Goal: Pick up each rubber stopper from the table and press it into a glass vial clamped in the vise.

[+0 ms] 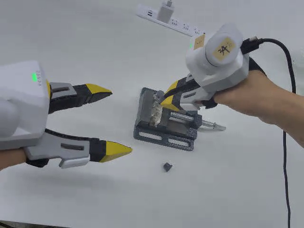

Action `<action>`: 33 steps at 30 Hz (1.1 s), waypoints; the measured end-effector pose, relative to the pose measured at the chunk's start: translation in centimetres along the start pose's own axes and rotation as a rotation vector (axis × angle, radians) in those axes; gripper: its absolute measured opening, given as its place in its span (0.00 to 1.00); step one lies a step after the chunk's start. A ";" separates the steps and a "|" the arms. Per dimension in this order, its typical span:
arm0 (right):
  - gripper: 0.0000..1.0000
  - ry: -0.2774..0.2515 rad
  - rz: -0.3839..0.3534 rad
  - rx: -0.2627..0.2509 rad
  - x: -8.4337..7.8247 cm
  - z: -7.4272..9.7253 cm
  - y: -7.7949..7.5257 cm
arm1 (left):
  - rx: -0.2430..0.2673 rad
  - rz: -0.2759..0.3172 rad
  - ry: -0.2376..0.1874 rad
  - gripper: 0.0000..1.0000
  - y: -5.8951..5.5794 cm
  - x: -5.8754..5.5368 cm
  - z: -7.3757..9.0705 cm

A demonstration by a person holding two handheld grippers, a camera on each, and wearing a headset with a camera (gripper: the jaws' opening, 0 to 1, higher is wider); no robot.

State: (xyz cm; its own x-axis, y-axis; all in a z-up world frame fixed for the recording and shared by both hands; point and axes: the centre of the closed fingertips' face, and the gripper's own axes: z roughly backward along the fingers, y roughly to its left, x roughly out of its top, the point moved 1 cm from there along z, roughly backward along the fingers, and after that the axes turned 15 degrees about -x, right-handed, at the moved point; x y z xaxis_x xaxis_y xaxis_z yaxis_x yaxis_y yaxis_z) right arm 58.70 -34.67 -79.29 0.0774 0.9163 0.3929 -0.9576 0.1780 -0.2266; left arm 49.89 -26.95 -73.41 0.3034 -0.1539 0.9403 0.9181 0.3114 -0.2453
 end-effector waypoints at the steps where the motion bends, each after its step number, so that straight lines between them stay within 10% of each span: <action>1: 0.06 0.004 0.000 0.002 -0.1 -0.1 0.0 | -0.001 0.003 -0.001 0.68 0.0 0.0 0.0; 33: 0.05 0.039 0.042 0.011 0.2 -0.4 0.7 | -0.003 0.019 -0.021 0.68 -0.1 -0.3 0.3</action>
State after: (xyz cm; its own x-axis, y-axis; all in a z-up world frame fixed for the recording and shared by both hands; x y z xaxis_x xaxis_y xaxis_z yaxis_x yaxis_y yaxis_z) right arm 58.15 -34.21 -79.75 0.0476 0.9363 0.3479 -0.9632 0.1352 -0.2324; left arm 49.63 -26.61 -73.63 0.3153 -0.1286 0.9402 0.9131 0.3108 -0.2637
